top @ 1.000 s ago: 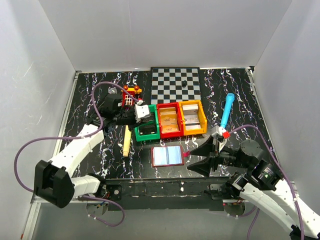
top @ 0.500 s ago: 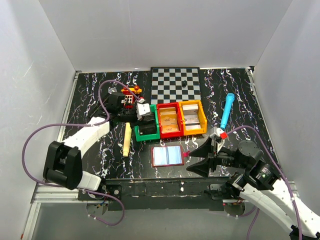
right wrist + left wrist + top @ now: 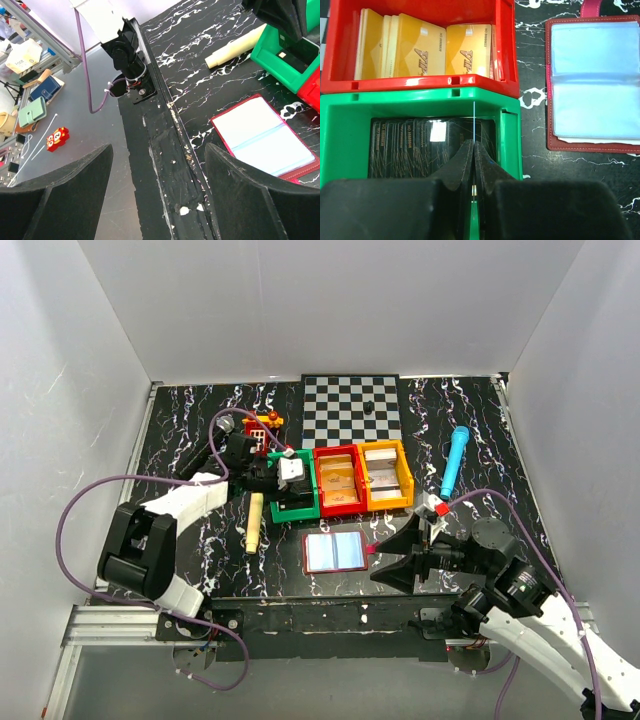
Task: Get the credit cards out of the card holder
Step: Place the credit card in the storage box.
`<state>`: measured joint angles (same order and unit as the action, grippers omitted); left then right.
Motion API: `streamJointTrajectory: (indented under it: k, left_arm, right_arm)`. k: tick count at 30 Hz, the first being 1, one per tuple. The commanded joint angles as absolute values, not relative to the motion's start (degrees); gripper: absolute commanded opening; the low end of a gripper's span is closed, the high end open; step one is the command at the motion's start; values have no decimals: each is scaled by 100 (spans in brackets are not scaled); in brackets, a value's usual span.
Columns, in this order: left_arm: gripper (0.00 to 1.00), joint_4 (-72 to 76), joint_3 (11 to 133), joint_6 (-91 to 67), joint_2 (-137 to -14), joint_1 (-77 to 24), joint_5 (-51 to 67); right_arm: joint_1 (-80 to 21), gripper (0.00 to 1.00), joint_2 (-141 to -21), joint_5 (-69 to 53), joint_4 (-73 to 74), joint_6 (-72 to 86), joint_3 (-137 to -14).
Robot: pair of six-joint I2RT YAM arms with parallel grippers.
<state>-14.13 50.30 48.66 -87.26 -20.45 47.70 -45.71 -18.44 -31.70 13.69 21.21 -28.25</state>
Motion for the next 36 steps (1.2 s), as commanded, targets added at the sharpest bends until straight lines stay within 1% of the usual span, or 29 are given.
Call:
streamJointTrajectory:
  k: [1,9,16,26,36]
  left_arm:
    - [0,-1739,5203,5308,-8885,-2021,5027]
    - [0,-2346,5414,5476,-9097,-2021,5221]
    - [0,-2312,5151,5388,-8860,-2030,5309]
    - [0,-2312,5467,4870,-9404,-2109,4940]
    - [0,-2022,5502,4448,-9677,-2109,4597]
  right_arm:
    - [-4544,82,-1925,-3278,993,2109,-2804]
    - [-4544,82,-1846,-3252,1116,2021,-2821]
    - [-4544,82,-1846,-3269,1073,2021,-2769]
    - [-4544,82,-1934,-3226,1133,1952,-2909]
    - [-4544,83,-1934,-3173,1204,1872,-2962]
